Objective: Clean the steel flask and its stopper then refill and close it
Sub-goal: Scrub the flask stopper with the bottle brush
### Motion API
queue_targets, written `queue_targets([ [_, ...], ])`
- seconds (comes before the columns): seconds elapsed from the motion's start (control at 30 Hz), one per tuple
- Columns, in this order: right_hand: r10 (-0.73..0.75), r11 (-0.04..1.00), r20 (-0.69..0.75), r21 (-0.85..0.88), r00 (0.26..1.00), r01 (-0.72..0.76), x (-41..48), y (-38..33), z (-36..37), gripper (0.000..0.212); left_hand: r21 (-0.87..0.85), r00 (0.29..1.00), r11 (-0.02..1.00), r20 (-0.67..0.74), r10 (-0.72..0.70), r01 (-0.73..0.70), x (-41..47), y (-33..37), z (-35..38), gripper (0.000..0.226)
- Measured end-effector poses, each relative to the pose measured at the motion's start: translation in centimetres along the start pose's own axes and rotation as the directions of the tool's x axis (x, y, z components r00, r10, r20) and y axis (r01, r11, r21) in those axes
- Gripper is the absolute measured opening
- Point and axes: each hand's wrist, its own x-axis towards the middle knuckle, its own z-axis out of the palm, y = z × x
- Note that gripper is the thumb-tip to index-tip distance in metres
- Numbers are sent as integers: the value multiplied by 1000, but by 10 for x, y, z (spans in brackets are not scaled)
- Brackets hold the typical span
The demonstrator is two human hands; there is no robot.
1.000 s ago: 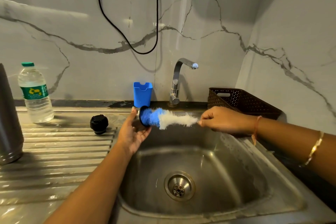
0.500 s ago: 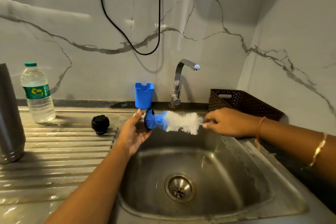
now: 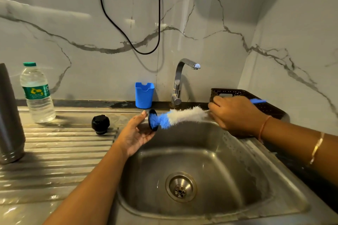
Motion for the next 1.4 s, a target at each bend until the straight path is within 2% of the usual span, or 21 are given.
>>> queue_targets([
  [0.03,-42,996,-70,-80,997,37,0,3,-3,21,24,999,999,25,-27,26,-1,0,0,45],
  [0.1,-26,999,-24,-23,999,25,2,11,-2,18,77,994,995,90,-63,57,-4,1,0,50],
  [0.13,21,994,89,106,996,-31,4,14,-3,22,97,992,994,108,-64,53,-4,2,-1,49],
  [0.2,30,888,425,404,905,-220,5,17,-7,29,141,992,989,105,-67,51,-3,2,-1,51],
  [0.23,-1,820,497,497,868,-284,6,18,-9,29,165,995,985,79,-64,50,-2,1,0,54],
  [0.3,-36,731,542,587,839,-348,9,25,-11,31,213,999,977,11,-36,33,2,0,2,52],
  [0.37,-18,713,579,579,815,-396,11,33,-16,34,335,998,942,-60,12,9,4,-4,3,44],
  [0.43,20,781,623,478,782,-400,12,38,-22,31,643,980,765,-132,149,-30,8,-10,-2,47],
  [0.5,88,874,659,308,747,-375,10,41,-26,28,812,950,580,-133,281,-58,8,-13,-6,58],
  [0.53,132,910,649,220,749,-351,9,41,-26,29,836,940,543,-118,321,-80,9,-13,-5,61],
  [0.6,201,938,585,117,786,-327,4,39,-27,30,874,918,469,-76,389,-126,10,-12,0,54],
  [0.67,247,916,539,141,805,-375,-2,37,-21,34,917,908,384,-69,413,-105,11,-13,6,43],
  [0.7,260,886,538,197,802,-419,-6,35,-17,38,922,908,380,-96,408,-73,13,-16,6,39],
  [0.73,268,846,540,263,798,-463,-9,32,-14,41,906,909,421,-135,394,-48,15,-20,3,35],
  [0.83,253,750,548,409,798,-519,-16,20,-12,37,743,925,669,-262,274,12,15,-24,-5,25],
  [0.93,229,763,544,414,807,-496,-23,2,-18,29,562,930,825,-334,154,65,16,-21,-5,27],
  [1.1,279,763,505,400,817,-507,-30,-28,-33,34,564,939,812,-339,61,151,19,-28,0,31],
  [1.23,300,804,481,337,824,-489,-37,-56,-43,27,575,940,806,-332,76,138,18,-24,4,24],
  [1.3,333,820,448,296,830,-489,-36,-64,-39,25,534,962,837,-270,32,122,16,-25,9,21],
  [1.4,375,810,436,274,818,-518,-32,-64,-31,23,489,995,870,-95,-15,60,12,-27,20,20],
])
